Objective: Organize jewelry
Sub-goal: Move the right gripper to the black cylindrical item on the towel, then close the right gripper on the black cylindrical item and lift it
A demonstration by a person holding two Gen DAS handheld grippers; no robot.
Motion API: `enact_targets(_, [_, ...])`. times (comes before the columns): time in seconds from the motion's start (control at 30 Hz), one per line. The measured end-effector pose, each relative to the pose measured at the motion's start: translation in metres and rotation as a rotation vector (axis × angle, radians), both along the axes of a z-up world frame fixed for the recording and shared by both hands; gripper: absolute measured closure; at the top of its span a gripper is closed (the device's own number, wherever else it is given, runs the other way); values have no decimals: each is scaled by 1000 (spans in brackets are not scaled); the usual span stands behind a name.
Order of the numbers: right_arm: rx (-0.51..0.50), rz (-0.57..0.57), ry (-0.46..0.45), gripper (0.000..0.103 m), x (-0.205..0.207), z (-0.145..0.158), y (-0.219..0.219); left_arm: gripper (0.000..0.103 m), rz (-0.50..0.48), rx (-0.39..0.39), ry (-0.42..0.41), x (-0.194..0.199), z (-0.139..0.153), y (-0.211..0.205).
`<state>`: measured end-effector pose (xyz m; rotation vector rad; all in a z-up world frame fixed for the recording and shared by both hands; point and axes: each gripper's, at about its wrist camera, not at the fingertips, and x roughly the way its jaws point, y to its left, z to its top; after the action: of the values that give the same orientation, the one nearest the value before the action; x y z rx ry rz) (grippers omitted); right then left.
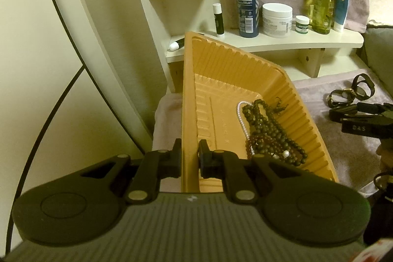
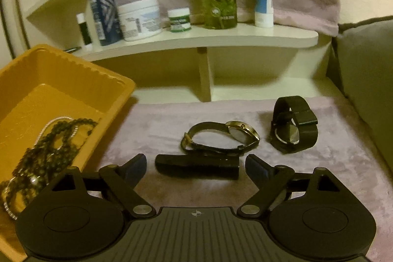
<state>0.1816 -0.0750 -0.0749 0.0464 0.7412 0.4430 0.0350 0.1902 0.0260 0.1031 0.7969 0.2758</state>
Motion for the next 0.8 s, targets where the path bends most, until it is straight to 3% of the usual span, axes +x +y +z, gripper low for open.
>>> enact_targets(0.1, [5, 0, 1, 16, 2, -1, 2, 91, 2, -2, 2, 0, -1, 1])
enact_targets(0.2, [-5, -12, -2, 27, 1, -2, 3, 91, 4, -3, 2, 1, -1, 2])
enact_targets(0.5, [-25, 13, -64, 27, -18, 12, -5, 91, 3, -2, 1, 2, -1, 1])
enact_targets(0.67, [21, 53, -92, 27, -34, 31, -5, 91, 3, -2, 0, 2, -1, 1])
enact_targets(0.8, [89, 157, -111, 27, -46, 51, 9, 91, 2, 0, -1, 2, -1, 0])
